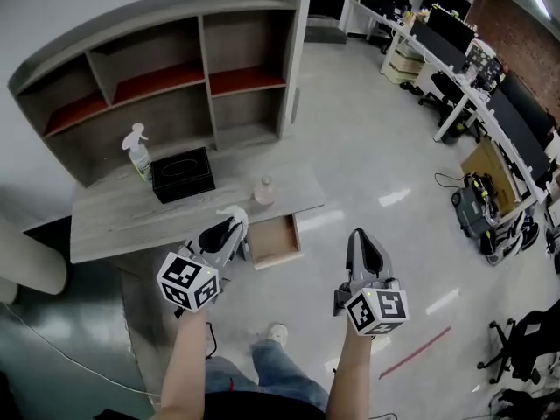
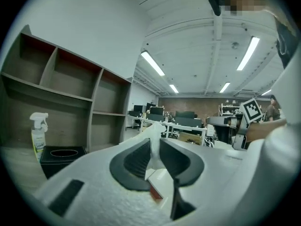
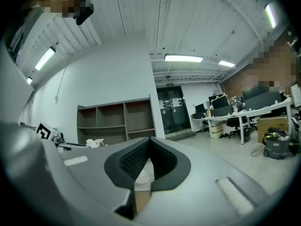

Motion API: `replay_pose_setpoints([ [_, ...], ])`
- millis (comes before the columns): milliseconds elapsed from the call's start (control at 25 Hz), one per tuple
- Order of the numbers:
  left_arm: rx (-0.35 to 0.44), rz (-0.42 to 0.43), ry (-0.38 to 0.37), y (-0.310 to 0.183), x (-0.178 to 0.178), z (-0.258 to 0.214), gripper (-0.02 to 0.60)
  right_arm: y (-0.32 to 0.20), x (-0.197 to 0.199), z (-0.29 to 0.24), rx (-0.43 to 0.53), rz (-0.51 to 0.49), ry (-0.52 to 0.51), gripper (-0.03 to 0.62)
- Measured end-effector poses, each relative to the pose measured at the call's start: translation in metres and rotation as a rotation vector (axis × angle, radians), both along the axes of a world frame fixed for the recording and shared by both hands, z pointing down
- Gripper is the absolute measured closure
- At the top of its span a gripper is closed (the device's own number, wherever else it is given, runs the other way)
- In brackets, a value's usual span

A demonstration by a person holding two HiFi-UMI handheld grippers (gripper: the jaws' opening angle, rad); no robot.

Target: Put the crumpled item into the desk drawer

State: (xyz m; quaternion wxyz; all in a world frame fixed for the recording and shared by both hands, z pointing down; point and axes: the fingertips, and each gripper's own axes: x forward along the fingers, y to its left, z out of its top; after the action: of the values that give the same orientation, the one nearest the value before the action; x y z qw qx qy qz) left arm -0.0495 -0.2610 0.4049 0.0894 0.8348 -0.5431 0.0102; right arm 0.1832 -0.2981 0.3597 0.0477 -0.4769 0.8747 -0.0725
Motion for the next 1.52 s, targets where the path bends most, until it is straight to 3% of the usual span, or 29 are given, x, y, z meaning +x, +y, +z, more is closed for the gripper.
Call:
replay_pose_setpoints([
  [280,-0.025,-0.094,-0.018,-0.026,0.003,0.011,0.515,-0.057,-0.023,0.021,-0.045,-0.132,-0.015,0.582],
  [680,-0.113,-0.085,0.007,-0.061,0.013,0.056,0.515,-0.082,-0.055,0.052,-0.112,-0.207,0.009,0.582],
  [1080,-0.296,-0.055,0.049,-0.085,0.051,0.2,0.515,-0.086,-0.062,0.164,-0.256,-0.229,0.018,0.582],
  [1320,-0.398,-0.118,0.019,-0.106,0.053,0.3,0.514,-0.085,-0.062,0.244,-0.339,-0.226,0.026,0.582],
  [1520,-0.483,-0.163,-0.003,-0.126,0.045,0.354,0.493,-0.082,-0.06,0.279,-0.38,-0.228,0.028,0.582],
])
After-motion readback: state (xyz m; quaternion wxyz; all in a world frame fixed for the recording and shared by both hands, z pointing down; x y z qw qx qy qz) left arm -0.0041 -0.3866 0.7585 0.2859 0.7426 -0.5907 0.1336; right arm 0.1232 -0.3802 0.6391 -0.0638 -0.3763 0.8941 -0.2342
